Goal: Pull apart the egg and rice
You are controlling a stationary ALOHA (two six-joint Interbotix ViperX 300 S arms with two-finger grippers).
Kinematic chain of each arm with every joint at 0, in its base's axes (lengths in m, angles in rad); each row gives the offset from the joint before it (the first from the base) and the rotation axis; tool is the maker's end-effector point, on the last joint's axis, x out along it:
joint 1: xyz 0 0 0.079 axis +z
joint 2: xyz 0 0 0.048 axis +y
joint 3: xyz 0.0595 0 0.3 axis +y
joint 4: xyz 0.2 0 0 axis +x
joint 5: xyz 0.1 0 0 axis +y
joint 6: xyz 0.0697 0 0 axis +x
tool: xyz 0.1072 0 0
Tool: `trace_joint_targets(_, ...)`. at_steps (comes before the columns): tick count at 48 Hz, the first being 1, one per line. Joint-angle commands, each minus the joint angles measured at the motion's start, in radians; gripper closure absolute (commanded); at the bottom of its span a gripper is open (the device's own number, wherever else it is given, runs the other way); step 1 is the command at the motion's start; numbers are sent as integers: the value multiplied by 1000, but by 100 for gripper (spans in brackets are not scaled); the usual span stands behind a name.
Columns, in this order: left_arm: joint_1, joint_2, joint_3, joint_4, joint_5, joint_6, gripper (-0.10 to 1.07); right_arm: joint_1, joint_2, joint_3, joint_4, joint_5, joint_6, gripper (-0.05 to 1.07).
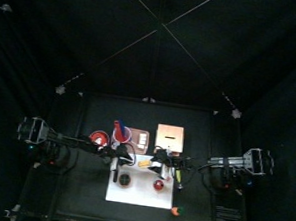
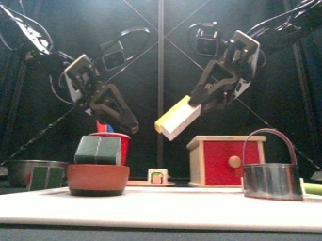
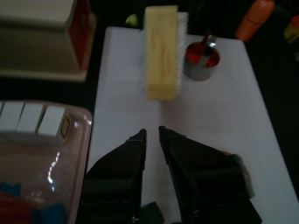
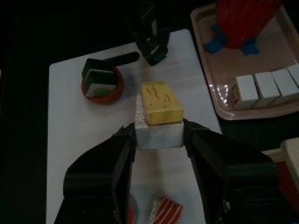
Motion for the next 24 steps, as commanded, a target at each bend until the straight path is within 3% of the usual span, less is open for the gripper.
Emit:
trace_joint_targets(1,0,-6,-34,11,-11,3,32,0,-21,-28,-3,-8,-3,43)
trace_joint_targets(15,6,8,-66,15,-12,3,10,5,-12,-32,2,-12,-3,42)
trace_joint_targets(24,5,18,-98,15,-14,3,3,6,6,-37,-2,-12,-3,42)
